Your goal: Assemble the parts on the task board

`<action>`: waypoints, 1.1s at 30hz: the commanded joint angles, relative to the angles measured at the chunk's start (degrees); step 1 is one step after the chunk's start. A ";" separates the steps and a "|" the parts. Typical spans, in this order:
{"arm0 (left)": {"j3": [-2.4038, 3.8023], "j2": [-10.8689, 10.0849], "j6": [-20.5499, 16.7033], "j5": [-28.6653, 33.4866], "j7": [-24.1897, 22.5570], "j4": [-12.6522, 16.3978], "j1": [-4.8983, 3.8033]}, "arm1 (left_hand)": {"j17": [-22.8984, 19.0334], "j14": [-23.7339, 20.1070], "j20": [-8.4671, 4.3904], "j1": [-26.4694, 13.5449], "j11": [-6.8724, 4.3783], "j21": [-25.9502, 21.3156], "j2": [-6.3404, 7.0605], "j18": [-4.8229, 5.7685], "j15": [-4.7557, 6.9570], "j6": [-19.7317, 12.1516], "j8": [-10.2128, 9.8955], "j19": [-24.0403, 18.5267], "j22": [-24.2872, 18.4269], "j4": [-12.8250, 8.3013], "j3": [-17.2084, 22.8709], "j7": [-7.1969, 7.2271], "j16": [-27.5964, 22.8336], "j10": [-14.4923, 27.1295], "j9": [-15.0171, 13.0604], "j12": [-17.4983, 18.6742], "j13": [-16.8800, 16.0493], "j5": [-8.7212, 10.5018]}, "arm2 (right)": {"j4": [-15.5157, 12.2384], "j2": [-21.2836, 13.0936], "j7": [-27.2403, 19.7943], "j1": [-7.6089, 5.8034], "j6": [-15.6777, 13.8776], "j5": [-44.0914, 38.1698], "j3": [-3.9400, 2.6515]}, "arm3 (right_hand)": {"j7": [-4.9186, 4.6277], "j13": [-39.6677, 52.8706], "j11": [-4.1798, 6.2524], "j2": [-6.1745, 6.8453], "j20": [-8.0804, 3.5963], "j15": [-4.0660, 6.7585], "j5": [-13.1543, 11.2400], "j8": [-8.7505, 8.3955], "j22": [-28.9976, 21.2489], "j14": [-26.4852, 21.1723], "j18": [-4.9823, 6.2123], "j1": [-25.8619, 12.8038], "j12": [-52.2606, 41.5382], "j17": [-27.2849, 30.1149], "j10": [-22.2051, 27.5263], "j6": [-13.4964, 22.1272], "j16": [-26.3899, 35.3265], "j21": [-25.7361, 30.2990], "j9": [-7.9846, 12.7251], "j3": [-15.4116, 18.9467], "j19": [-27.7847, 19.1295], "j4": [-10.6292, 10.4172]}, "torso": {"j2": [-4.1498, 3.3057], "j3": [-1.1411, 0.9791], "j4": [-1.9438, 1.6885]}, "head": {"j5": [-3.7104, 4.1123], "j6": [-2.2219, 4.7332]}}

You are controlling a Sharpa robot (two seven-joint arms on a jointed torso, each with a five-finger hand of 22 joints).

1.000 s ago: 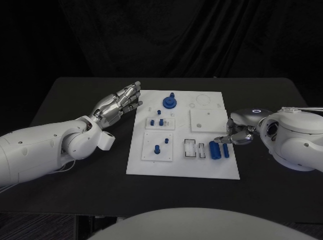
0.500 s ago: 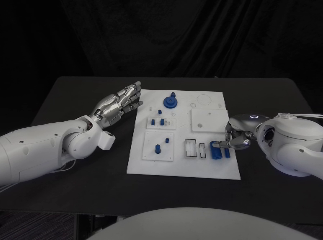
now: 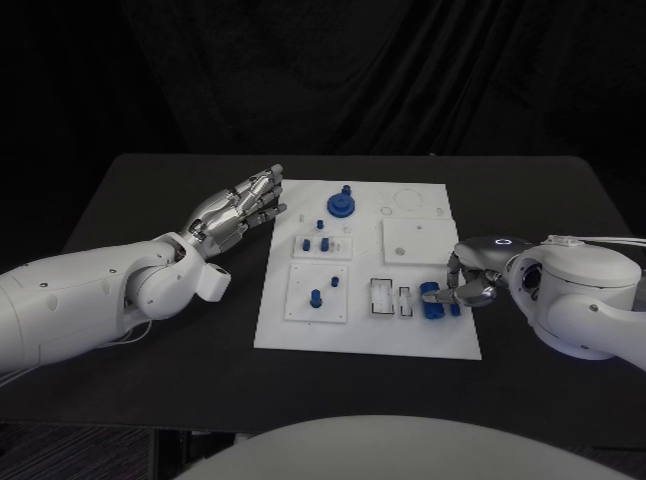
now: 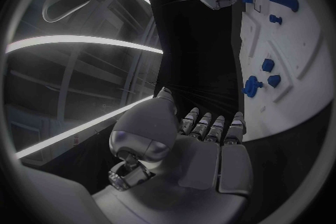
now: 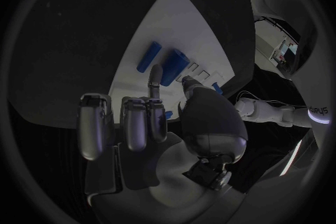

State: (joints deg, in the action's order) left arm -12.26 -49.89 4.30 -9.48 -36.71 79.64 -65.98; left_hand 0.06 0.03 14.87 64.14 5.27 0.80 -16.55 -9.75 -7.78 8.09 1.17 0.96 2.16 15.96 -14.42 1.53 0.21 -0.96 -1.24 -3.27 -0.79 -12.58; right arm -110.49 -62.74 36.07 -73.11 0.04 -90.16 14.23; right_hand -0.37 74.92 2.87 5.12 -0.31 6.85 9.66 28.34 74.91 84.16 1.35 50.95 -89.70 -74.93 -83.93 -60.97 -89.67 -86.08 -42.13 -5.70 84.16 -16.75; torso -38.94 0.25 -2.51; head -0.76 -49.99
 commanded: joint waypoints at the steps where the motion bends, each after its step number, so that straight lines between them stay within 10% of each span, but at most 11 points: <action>1: 0.05 -0.03 1.03 -0.06 -0.24 0.06 0.14 | -0.06 -0.03 0.24 0.75 0.36 0.13 0.04 -0.54 -0.56 -0.36 0.19 0.23 0.05 0.01 0.33 -0.02 -0.21 0.00 -0.04 -0.37 -0.10 -0.24 | 0.18 0.23 1.14 0.20 -0.81 -0.07 -0.02 | -0.04 15.08 0.24 0.08 -0.29 0.29 -0.31 -0.42 13.60 5.84 -0.21 -0.20 -0.30 -15.07 -6.07 0.28 -0.33 0.27 -0.09 -0.30 3.65 0.03 | 0.00 -0.01 -0.01 | -0.13 -0.01; 33: 0.05 -0.35 1.25 -0.06 0.82 0.27 0.16 | -0.06 -0.03 0.39 1.34 0.67 0.17 0.17 -0.54 -0.68 0.06 0.31 0.28 0.09 -0.39 0.64 -0.68 -0.21 -0.02 -0.11 -0.61 -0.13 -0.93 | 2.95 2.22 -0.39 2.10 -2.22 0.66 -0.02 | -0.09 15.08 0.22 0.92 -0.24 0.25 -0.45 -1.27 13.61 5.84 -0.23 1.86 -0.30 -15.07 -6.07 0.05 -0.33 0.21 -0.54 -0.50 3.67 0.06 | -0.07 0.06 0.01 | -0.14 -0.01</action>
State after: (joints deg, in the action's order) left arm -12.26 -50.21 4.67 -9.48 -35.54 79.81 -65.93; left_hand 0.09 0.10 15.07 64.83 5.66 0.80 -16.32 -9.75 -8.12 8.10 1.17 1.17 2.16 15.64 -14.11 1.11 0.21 -0.92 -1.29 -3.50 -0.82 -13.30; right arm -107.66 -60.55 35.49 -71.17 -0.91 -89.74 14.22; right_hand -0.37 74.90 2.87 5.88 -0.31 6.85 9.44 27.27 74.90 84.15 1.36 52.34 -89.70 -74.92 -83.93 -60.97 -89.66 -86.08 -42.60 -5.87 84.15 -16.58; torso -39.00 0.32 -2.54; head -0.87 -49.99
